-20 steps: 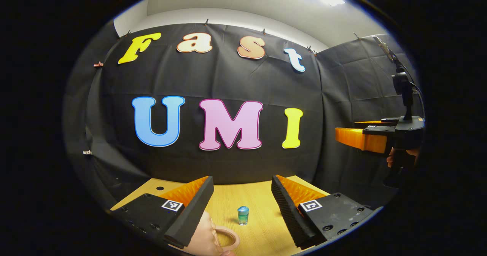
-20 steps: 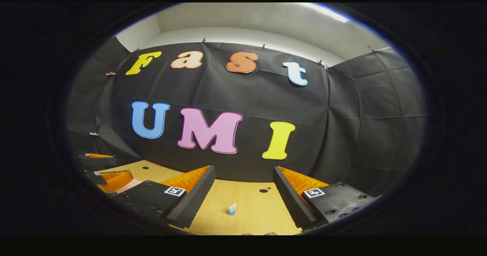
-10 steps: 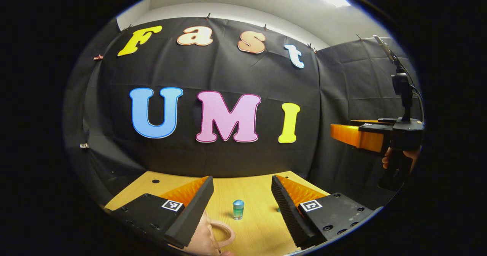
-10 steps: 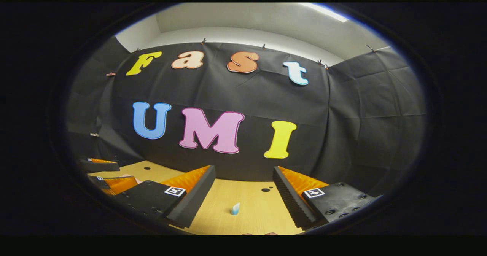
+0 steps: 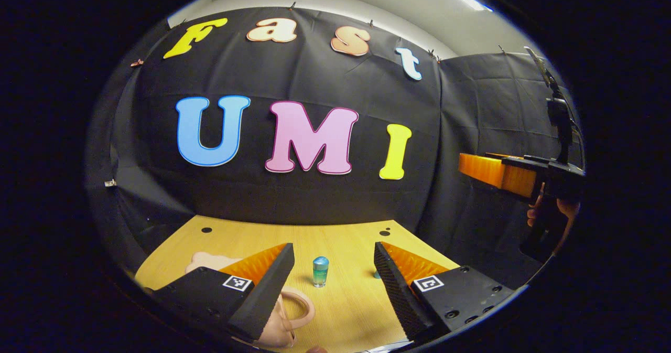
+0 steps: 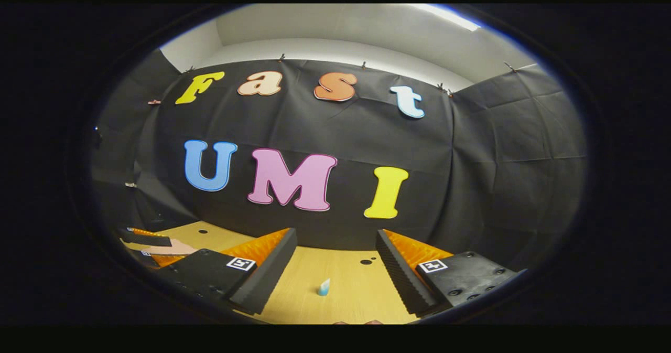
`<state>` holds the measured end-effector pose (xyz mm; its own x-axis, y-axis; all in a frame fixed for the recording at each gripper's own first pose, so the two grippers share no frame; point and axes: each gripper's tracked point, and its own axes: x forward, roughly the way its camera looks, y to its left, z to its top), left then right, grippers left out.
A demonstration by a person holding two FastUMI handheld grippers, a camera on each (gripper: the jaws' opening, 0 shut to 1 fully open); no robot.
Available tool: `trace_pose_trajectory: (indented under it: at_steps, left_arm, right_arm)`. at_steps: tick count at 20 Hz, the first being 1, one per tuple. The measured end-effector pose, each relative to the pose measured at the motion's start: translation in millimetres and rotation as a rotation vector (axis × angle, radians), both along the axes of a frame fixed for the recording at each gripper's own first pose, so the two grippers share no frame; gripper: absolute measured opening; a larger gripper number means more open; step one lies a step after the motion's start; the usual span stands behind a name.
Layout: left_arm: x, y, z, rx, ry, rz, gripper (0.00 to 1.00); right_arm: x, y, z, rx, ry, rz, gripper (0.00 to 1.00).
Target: First open the suitcase, pack the skin care products into it, and then close the suitcase.
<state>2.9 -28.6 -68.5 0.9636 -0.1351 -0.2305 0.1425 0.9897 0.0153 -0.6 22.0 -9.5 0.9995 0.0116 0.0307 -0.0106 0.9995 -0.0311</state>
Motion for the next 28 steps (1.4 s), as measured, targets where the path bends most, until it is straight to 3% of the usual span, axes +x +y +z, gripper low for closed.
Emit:
trace_pose_trajectory:
  at_steps: [4,7,11,13,17,24,26,27,28]
  left_arm:
    - [13.2,1.0,-37.8,-0.014,0.122,0.048,0.96]
    - [20.5,-3.1,-97.5,-0.056,0.340,0.119,0.96]
    - [31.9,2.9,-149.2,-0.070,0.511,0.199,0.96]
    - [45.7,15.3,-166.9,-0.034,0.557,0.244,0.96]
    - [70.5,30.2,-207.9,-0.065,0.660,0.328,0.96]
    - [82.2,52.5,-258.7,-0.011,0.786,0.367,0.96]
    - [83.5,54.1,-269.3,-0.001,0.817,0.363,0.90]
    - [83.0,64.0,-273.2,0.034,0.827,0.397,0.79]
    - [81.8,69.6,-275.9,0.031,0.847,0.402,0.51]
  right_arm:
    - [15.1,-8.9,-13.8,0.001,0.008,0.038,0.94]
    - [38.4,-19.8,-37.6,0.027,0.023,0.066,0.96]
    - [59.9,-28.3,-78.4,0.084,0.091,0.117,0.96]
    - [65.7,-33.9,-95.4,0.067,0.119,0.134,0.96]
    - [83.0,-44.4,-115.9,0.050,0.164,0.165,0.96]
    - [106.7,-49.7,-131.3,0.072,0.211,0.165,0.96]
    - [110.4,-47.9,-134.6,0.069,0.222,0.173,0.96]
    - [112.7,-47.6,-135.8,0.065,0.224,0.177,0.96]
    - [114.2,-47.6,-136.5,0.063,0.228,0.179,0.99]
